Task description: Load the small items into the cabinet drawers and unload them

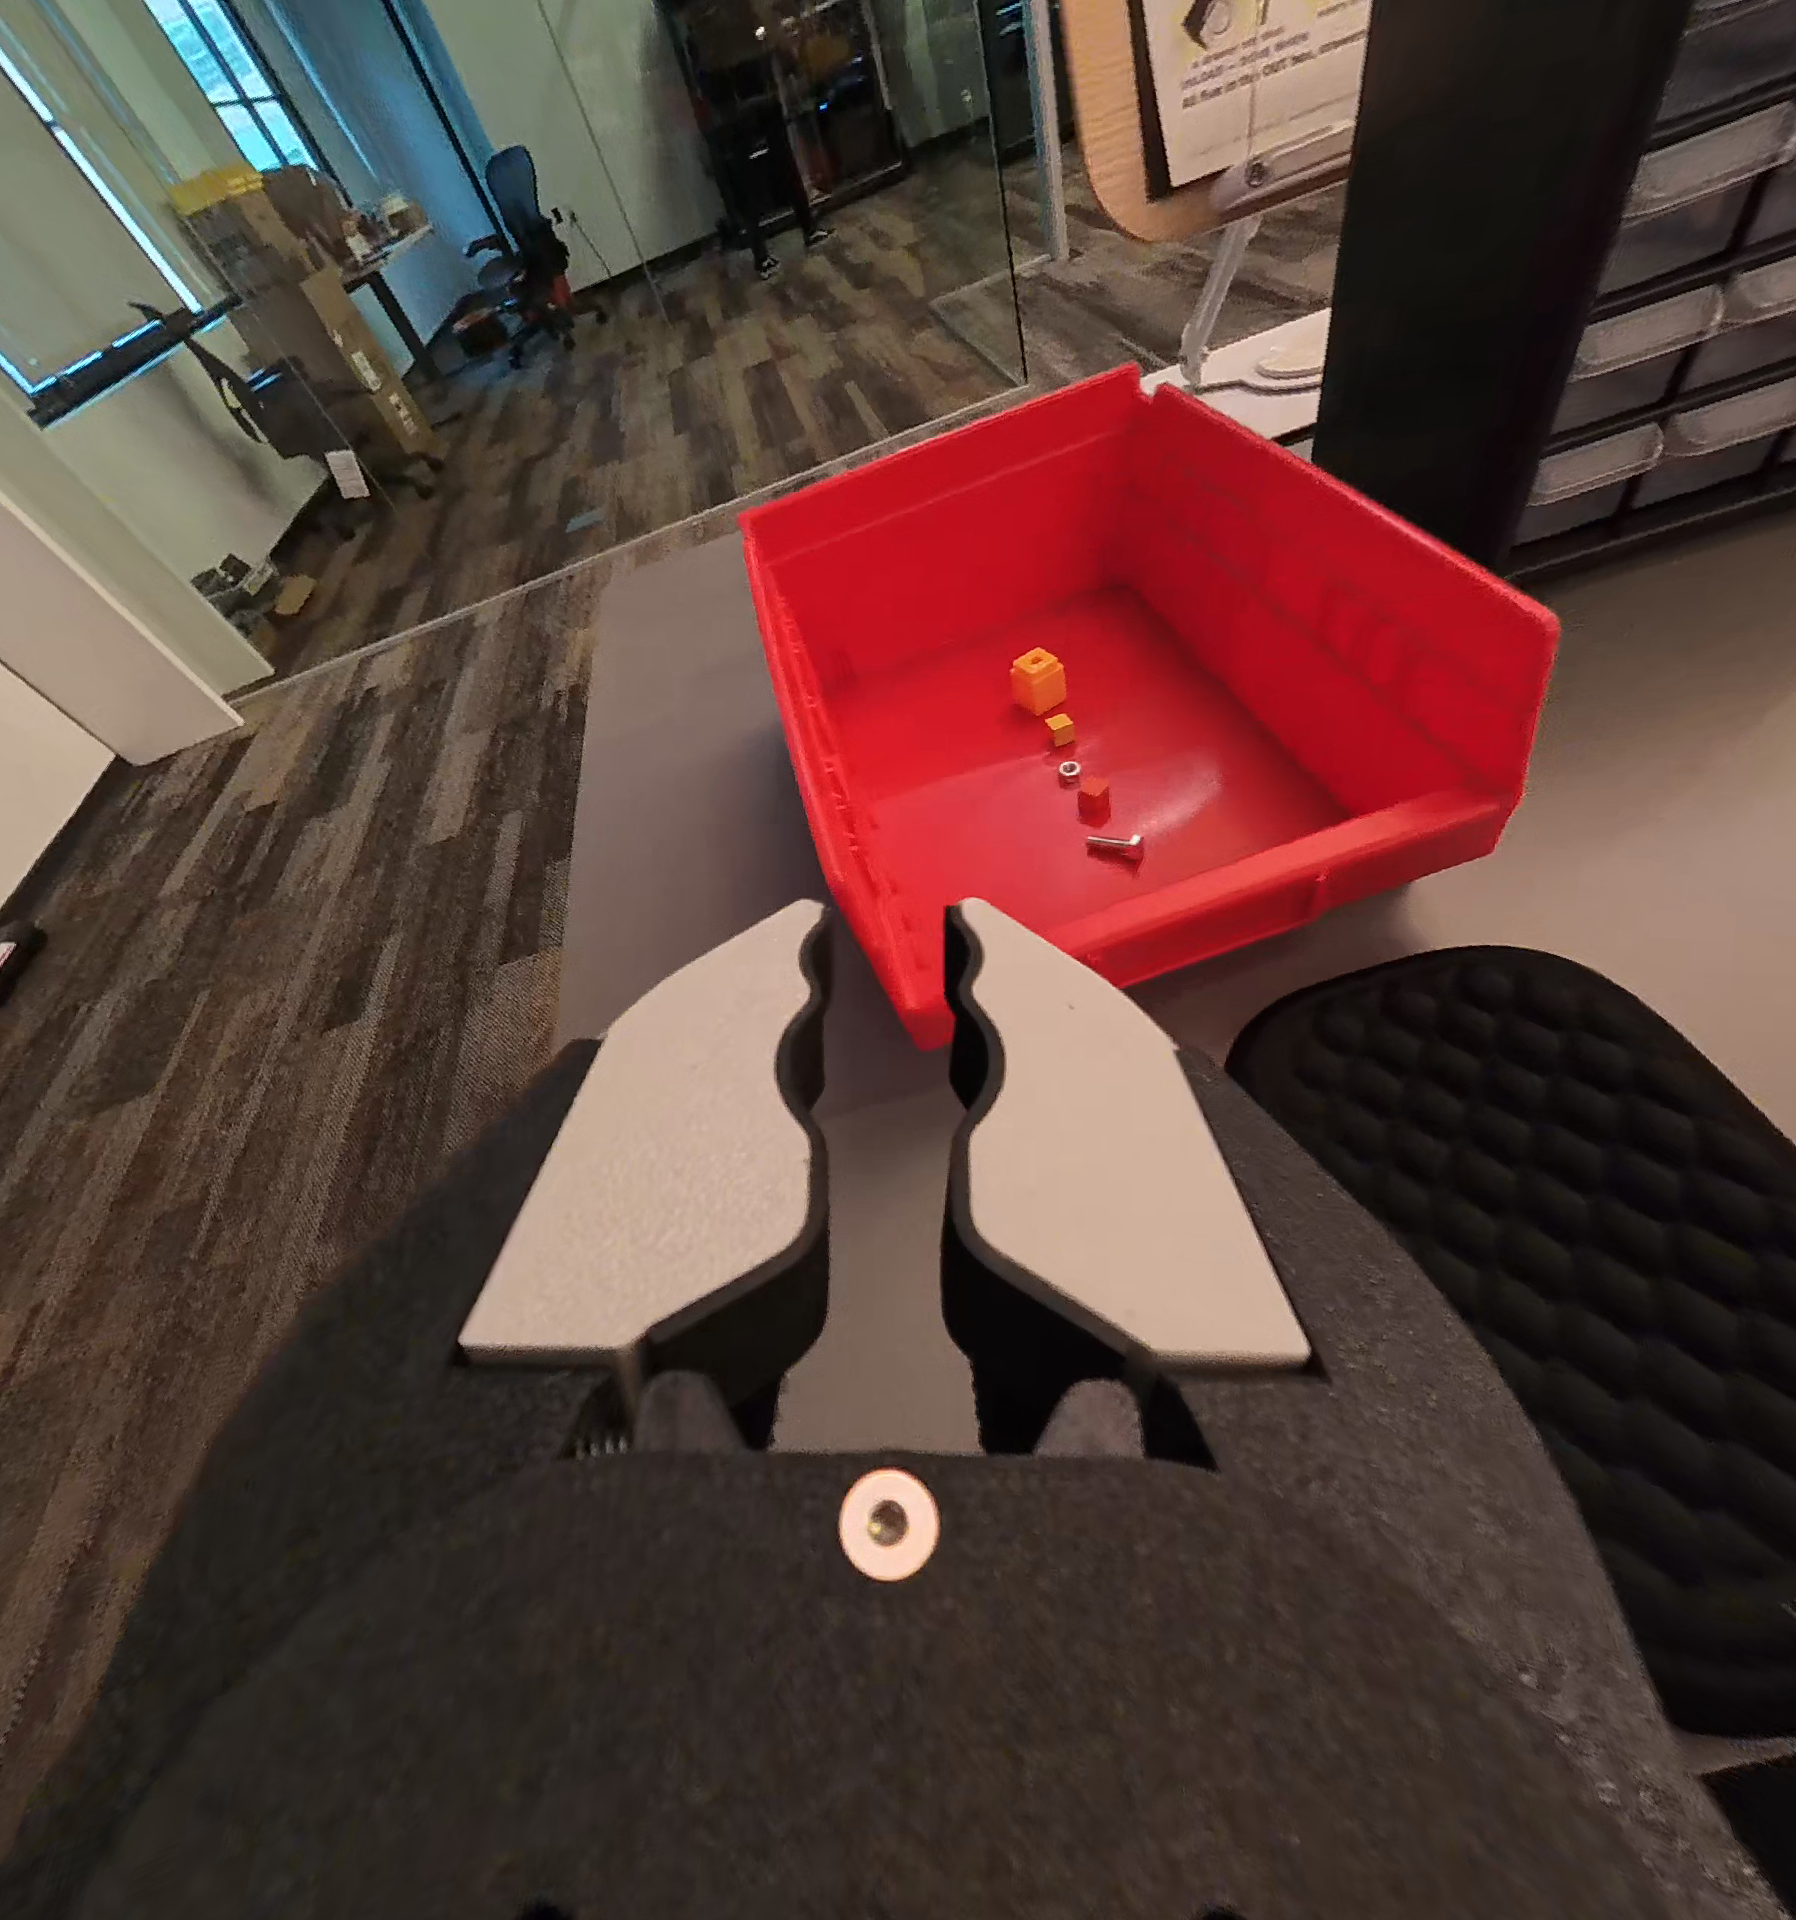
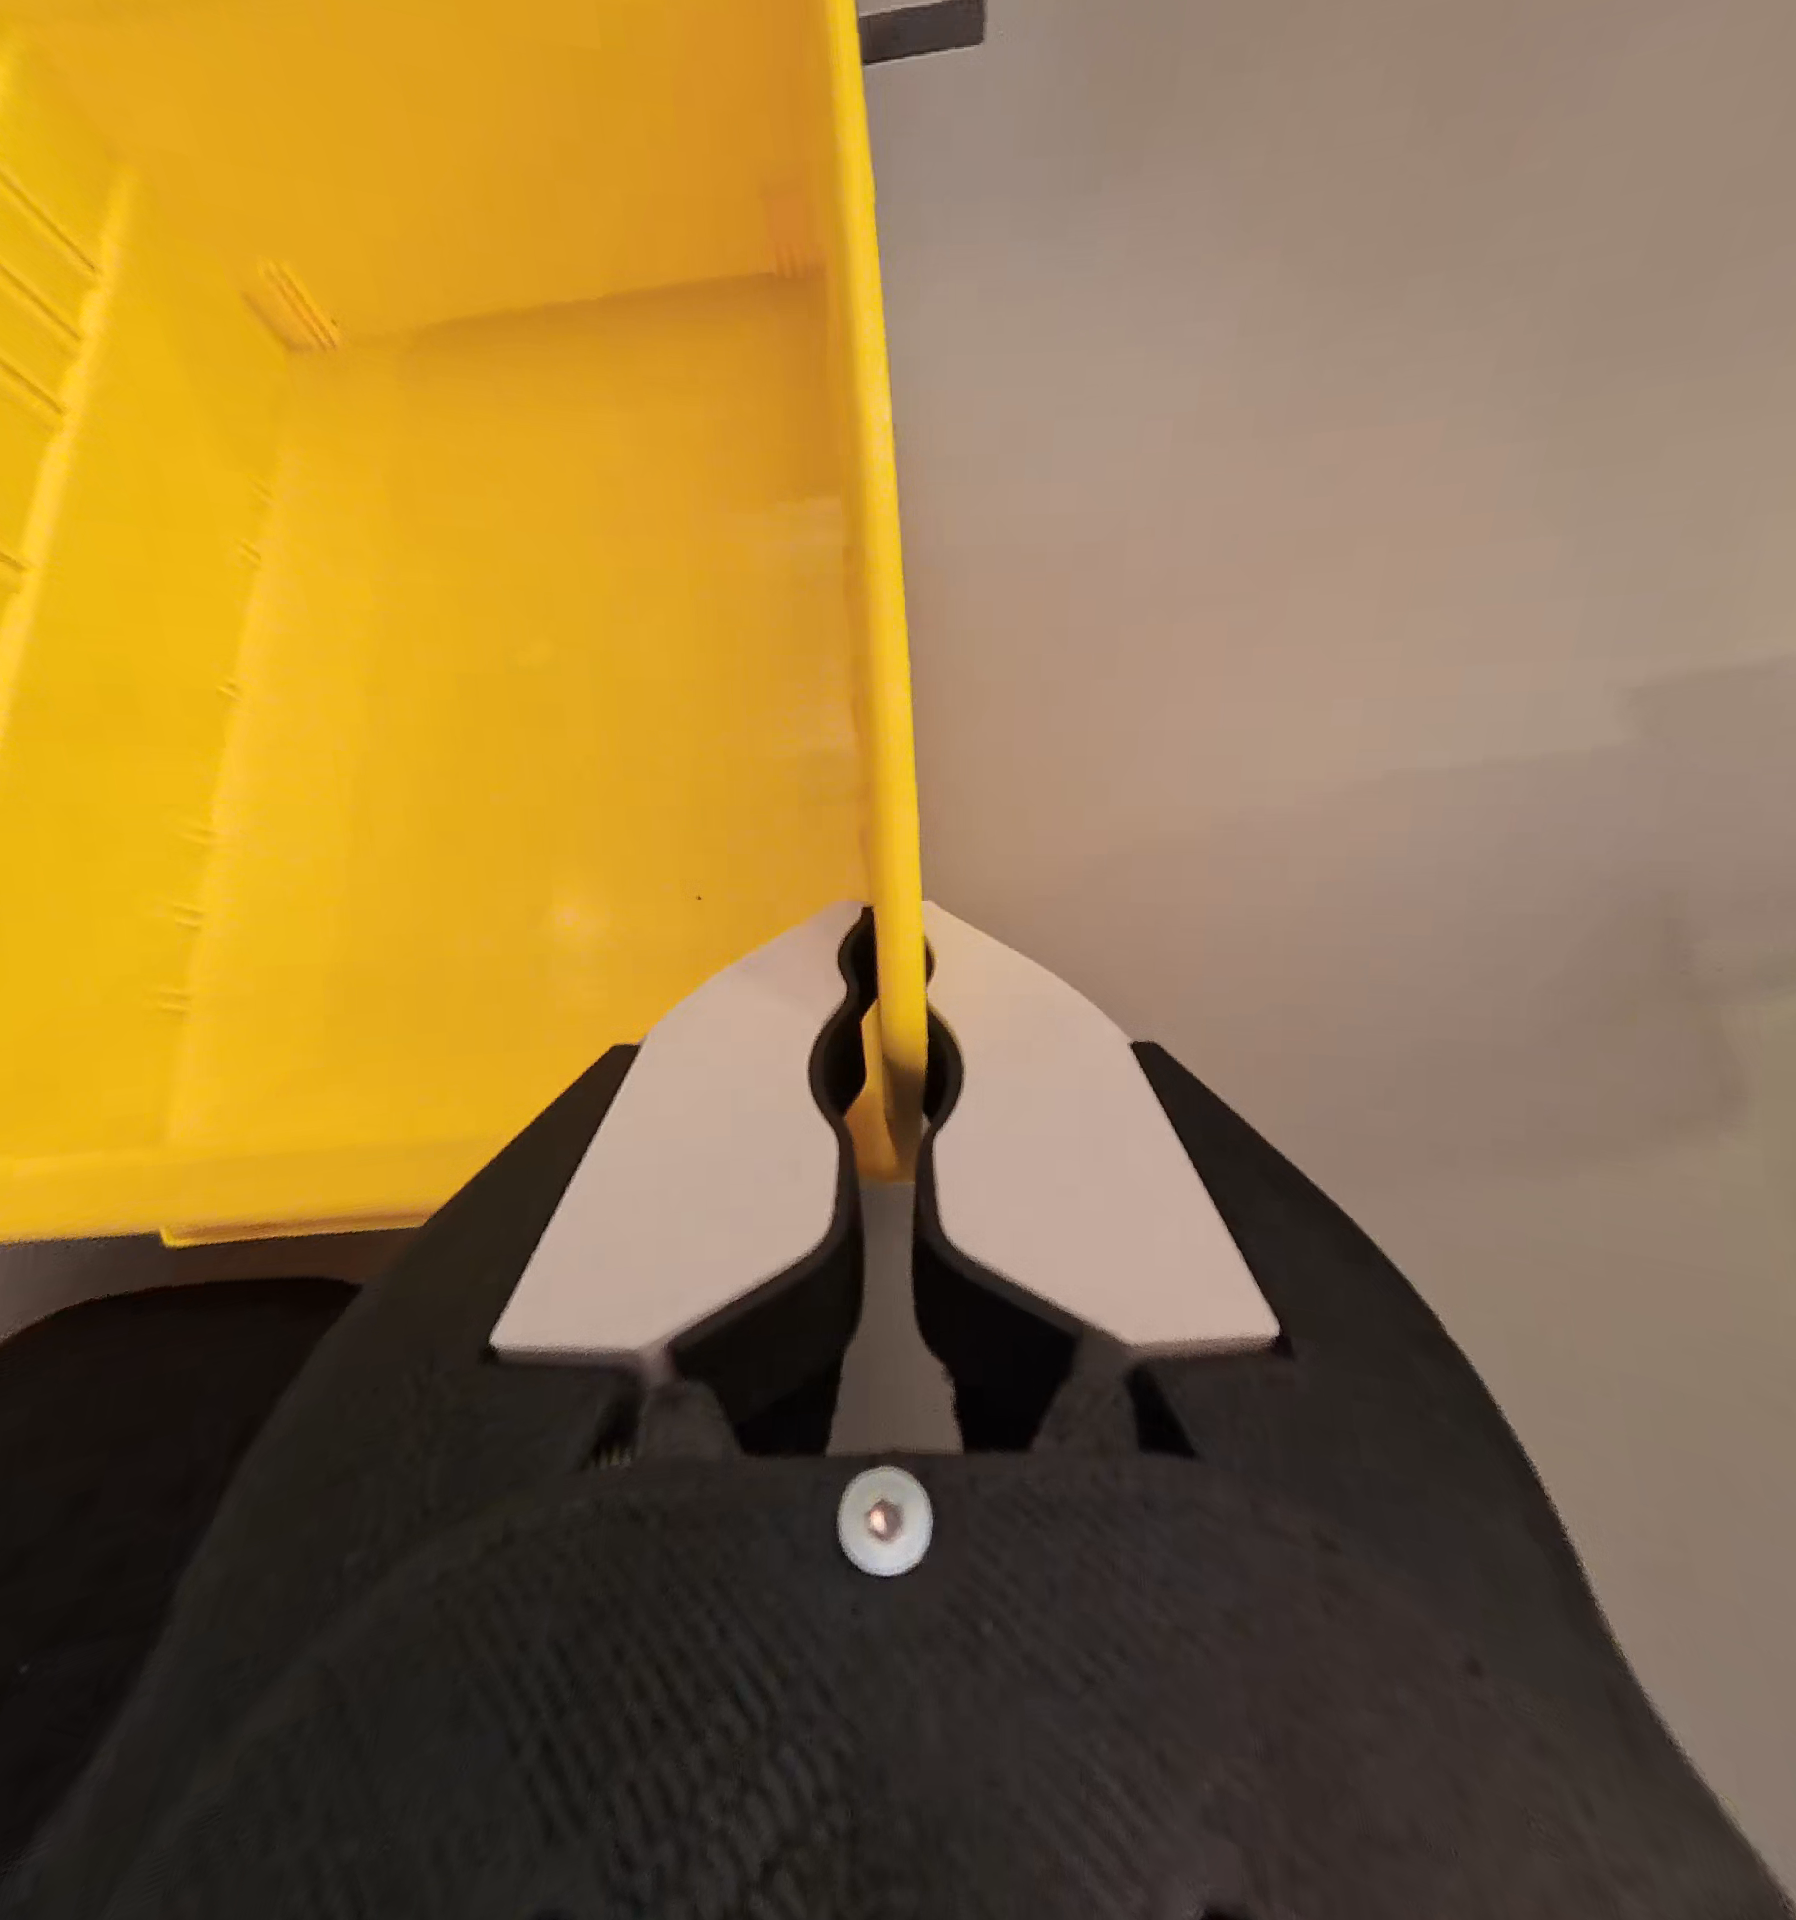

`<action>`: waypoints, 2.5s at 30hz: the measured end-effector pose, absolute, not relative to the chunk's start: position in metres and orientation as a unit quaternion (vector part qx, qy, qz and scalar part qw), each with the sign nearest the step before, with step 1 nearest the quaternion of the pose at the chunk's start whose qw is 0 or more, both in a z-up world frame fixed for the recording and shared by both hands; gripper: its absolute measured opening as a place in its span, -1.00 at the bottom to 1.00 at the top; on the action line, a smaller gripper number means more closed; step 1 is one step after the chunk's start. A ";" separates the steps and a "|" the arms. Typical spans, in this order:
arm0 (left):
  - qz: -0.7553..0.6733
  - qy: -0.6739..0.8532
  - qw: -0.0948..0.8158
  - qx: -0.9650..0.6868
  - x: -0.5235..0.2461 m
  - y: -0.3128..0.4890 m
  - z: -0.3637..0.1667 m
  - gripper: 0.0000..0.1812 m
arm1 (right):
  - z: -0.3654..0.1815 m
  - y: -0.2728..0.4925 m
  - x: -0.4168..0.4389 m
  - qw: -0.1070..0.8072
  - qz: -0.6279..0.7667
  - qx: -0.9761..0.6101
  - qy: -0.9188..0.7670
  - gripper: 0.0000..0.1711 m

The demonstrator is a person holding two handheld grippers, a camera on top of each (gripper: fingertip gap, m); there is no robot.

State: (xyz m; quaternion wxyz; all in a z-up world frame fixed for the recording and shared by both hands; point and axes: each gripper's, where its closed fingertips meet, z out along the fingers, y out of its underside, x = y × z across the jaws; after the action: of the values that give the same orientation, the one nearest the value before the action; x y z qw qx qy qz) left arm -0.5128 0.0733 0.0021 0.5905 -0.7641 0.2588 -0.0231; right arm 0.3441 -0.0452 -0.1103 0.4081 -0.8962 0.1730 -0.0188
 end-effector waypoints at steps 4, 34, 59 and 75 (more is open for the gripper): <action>-0.044 0.261 0.590 -0.762 -0.498 0.075 0.009 -0.72 | -0.090 -0.056 0.365 0.436 -0.071 -0.876 0.190 -0.72; -0.176 0.294 0.607 -0.717 -0.169 0.180 -0.004 -0.30 | 0.004 0.131 0.058 0.708 0.187 -0.681 -0.026 -0.20; -0.249 0.283 0.572 -0.729 -0.151 0.200 -0.063 -0.04 | -0.067 0.151 0.029 0.618 0.234 -0.747 -0.066 -0.01; -0.220 0.301 0.570 -0.732 -0.154 0.184 -0.065 -0.02 | -0.071 0.147 0.020 0.599 0.184 -0.773 -0.099 0.12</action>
State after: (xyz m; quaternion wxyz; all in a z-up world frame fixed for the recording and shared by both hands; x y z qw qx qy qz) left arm -0.1540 0.1839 -0.0654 0.5705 -0.7318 0.3009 -0.2201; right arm 0.0198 0.1467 -0.0713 0.5994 -0.7725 -0.0994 0.1843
